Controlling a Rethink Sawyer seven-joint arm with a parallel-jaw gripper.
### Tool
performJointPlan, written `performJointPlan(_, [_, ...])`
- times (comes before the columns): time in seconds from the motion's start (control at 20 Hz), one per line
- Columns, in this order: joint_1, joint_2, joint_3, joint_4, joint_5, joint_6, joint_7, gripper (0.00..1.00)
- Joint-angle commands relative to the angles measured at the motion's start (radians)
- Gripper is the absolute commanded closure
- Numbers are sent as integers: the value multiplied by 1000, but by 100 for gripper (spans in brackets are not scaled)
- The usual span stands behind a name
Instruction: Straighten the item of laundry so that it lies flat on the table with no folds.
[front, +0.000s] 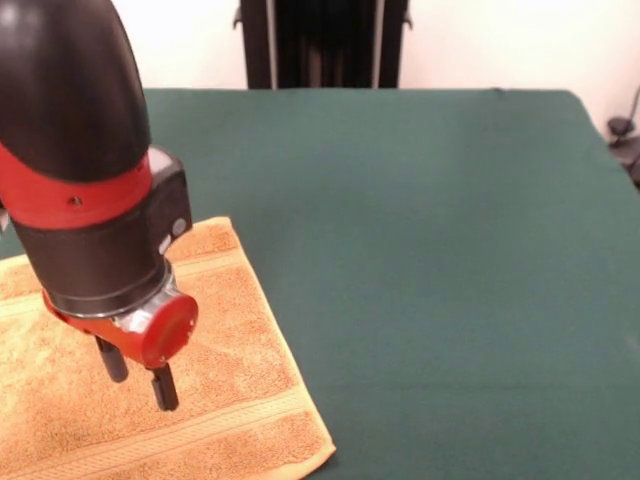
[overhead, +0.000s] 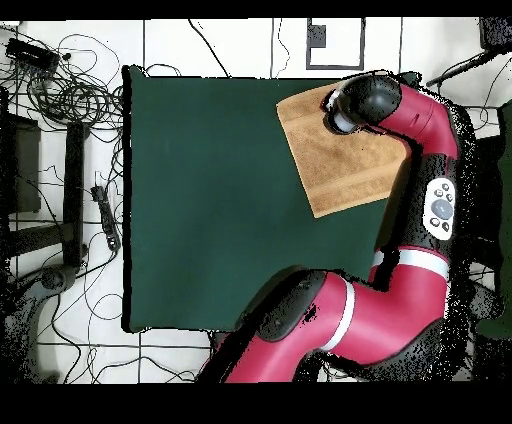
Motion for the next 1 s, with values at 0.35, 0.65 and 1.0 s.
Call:
performJointPlan(0.35, [7, 24, 124, 118, -41, -50, -325, 0])
performJointPlan(0.65, [10, -12, 116, 115, -29, 19, -315, 0])
performJointPlan(1.0, [21, -150, 96, 152, 13, 179, -270, 0])
